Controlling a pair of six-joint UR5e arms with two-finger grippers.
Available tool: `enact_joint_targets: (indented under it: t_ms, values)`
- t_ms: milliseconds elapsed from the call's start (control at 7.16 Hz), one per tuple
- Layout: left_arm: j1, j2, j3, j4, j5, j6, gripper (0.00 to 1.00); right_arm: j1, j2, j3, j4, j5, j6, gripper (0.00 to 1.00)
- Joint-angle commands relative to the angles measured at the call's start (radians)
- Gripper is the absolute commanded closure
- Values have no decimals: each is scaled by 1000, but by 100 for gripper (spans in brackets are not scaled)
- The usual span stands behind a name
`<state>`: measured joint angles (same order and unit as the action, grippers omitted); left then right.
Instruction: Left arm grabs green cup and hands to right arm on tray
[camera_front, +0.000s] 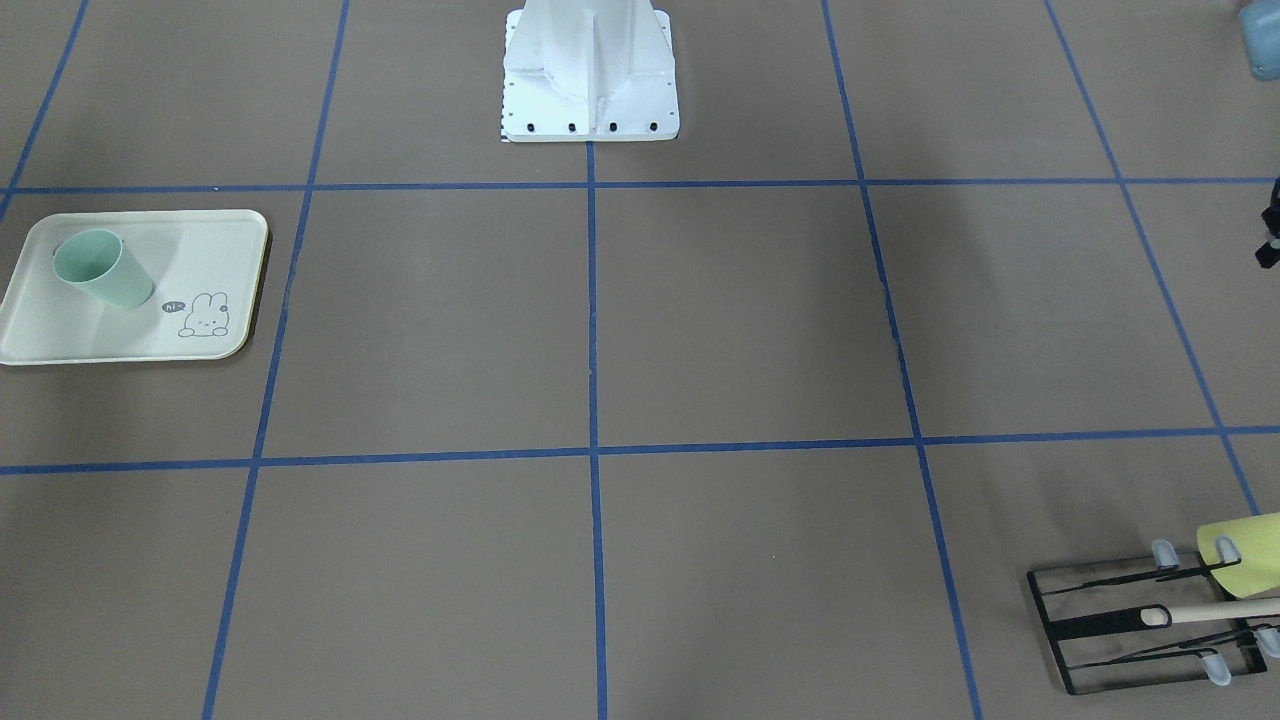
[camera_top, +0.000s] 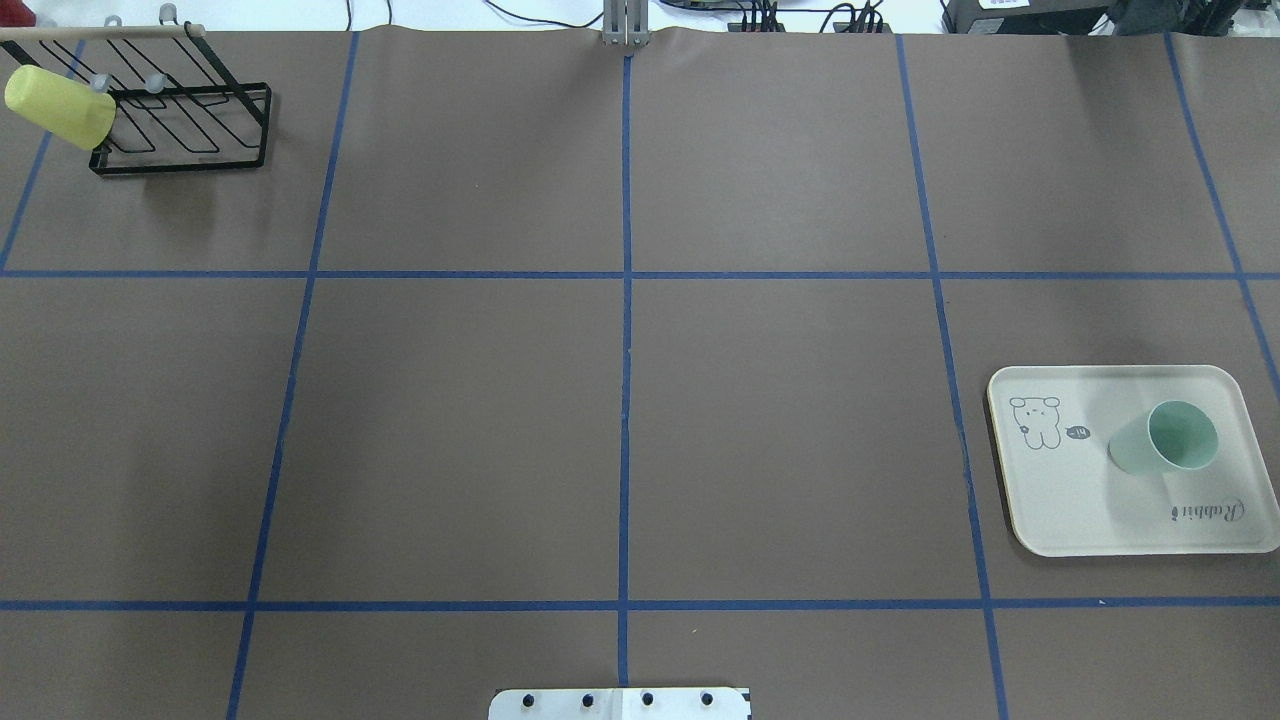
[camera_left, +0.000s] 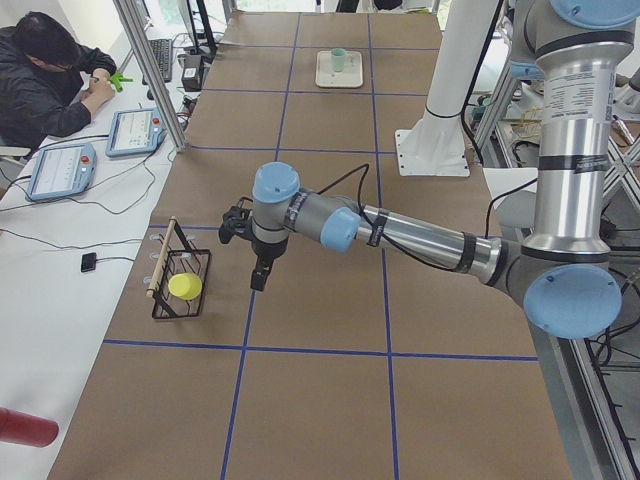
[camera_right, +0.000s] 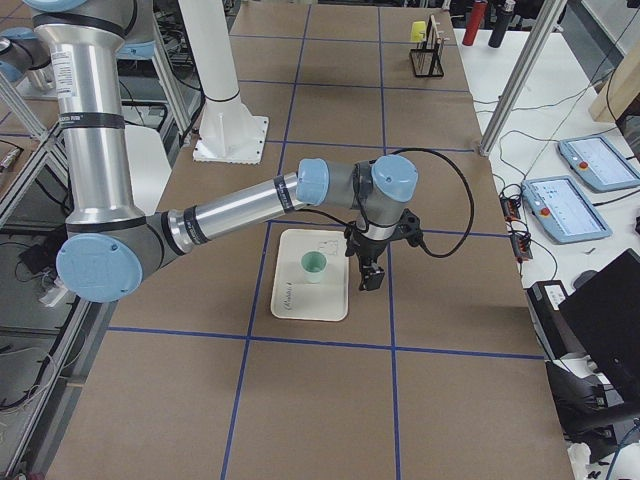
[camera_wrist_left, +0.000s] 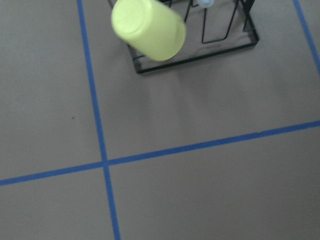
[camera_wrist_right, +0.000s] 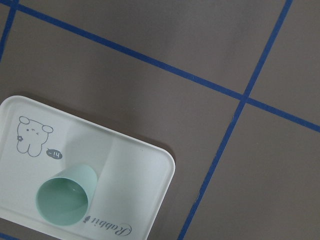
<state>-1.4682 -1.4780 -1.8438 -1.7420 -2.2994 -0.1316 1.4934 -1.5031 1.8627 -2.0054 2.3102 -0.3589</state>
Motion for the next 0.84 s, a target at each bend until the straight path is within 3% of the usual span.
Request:
enact_joint_targets:
  t_ms: [0, 699]
  values:
    - [-43, 76, 6, -10, -40, 20, 0, 40, -8, -13, 72, 9, 6, 1]
    - [-44, 133, 15, 2, 4, 29, 0, 63, -62, -75, 86, 8, 20, 1]
